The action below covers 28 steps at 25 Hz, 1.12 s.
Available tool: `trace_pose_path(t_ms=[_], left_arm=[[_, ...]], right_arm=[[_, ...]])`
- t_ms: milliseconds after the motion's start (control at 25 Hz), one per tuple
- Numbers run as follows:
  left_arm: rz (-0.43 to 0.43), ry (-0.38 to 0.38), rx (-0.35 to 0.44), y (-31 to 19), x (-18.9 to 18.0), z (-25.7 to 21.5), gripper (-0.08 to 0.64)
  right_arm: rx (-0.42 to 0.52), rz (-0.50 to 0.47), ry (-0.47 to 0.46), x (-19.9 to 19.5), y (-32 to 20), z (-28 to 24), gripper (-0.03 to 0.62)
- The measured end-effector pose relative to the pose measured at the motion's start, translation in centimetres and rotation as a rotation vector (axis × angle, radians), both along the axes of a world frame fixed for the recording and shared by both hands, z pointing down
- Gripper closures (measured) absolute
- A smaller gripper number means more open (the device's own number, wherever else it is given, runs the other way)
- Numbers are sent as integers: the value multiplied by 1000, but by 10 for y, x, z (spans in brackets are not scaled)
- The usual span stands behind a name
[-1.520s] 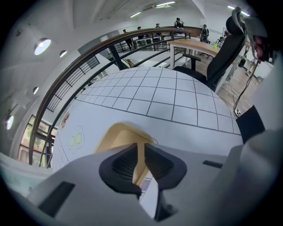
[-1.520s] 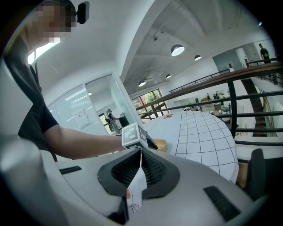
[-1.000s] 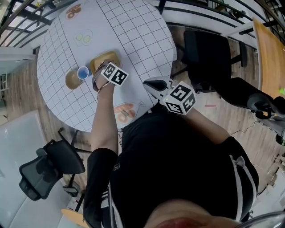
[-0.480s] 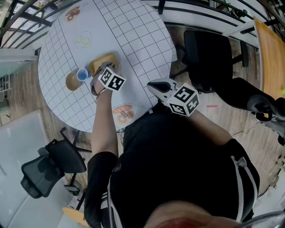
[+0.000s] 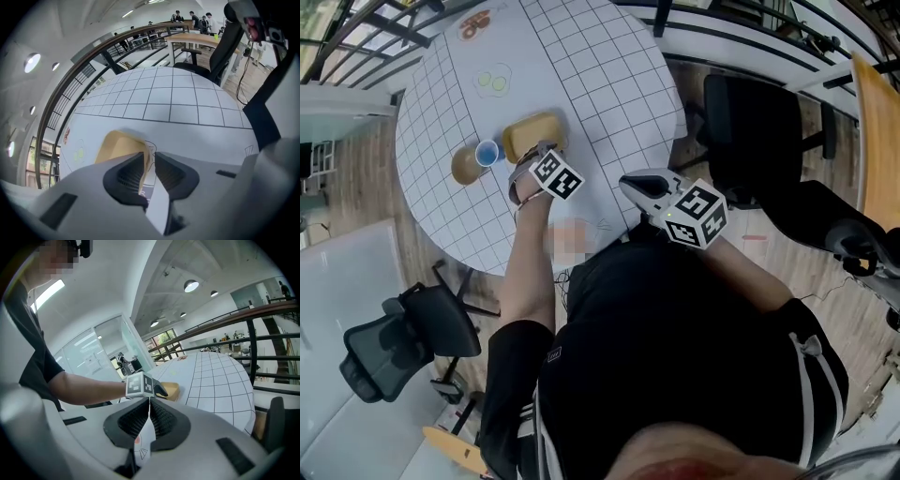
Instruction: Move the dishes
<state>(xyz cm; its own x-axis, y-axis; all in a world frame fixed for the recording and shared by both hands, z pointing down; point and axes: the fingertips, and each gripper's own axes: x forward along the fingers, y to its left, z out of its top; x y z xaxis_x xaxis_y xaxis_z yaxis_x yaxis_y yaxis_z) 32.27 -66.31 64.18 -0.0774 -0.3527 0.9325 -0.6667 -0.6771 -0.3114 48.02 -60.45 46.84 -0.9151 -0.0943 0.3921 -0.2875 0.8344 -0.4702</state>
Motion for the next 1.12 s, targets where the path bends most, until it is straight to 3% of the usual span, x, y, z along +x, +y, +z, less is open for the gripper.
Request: trace_pose_path(t_ms=[480,600,720,800,920,1120], left_arm=[[-36,-42,30,-31,-4,0,485],[-40,-46,79,-32,4,-13,444],[-85,-23,177,-32,2,-41,440],[-138,28,269,-29,-1,-67,442],[-225,172,400,-10,4,-110,442],[-291,308,542,52,-4,-163,451]], right_arm=[[-20,-30,12,21,-1,7,571],[-14,-45,9,23,-4,5,571],[0,-69,-7,13,-7,1,571],[17,-93,-21,0,-7,-5,571],[50,-125,-37,-21,1,-17,571],[102,-152,-62,-68,27,-37,571]])
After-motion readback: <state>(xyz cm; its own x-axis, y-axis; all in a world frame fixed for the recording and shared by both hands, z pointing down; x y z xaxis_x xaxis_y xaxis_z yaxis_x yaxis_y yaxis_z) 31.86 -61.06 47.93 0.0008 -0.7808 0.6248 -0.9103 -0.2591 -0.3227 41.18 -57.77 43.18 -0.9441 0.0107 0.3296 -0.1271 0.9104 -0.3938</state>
